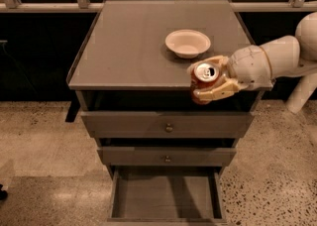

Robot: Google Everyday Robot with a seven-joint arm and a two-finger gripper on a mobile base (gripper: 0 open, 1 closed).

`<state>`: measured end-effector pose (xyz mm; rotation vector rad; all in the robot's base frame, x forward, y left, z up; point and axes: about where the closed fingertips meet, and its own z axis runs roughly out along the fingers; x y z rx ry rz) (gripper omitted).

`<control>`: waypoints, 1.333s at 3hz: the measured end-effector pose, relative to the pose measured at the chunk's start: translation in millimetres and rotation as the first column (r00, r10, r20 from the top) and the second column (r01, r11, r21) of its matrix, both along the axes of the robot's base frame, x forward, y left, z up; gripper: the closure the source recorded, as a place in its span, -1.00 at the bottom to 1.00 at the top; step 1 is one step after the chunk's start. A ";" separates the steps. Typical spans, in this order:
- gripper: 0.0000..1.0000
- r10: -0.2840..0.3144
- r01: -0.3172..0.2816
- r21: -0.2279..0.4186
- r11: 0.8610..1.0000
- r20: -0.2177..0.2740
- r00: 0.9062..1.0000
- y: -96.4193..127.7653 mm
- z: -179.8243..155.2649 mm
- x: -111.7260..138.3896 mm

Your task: Pick coke can from bottom drawer and place on counter

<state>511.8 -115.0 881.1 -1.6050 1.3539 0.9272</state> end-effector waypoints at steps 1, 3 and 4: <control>1.00 0.011 -0.011 0.010 1.000 -0.033 0.999 -3.5 17.9 24.9; 1.00 -0.010 0.015 0.061 0.998 -0.083 0.997 -12.2 30.6 65.4; 1.00 -0.061 0.072 0.113 0.991 -0.092 0.994 -29.3 18.7 81.3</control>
Offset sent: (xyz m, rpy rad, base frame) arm 0.0699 -0.0137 0.0403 0.0382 0.1072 0.0148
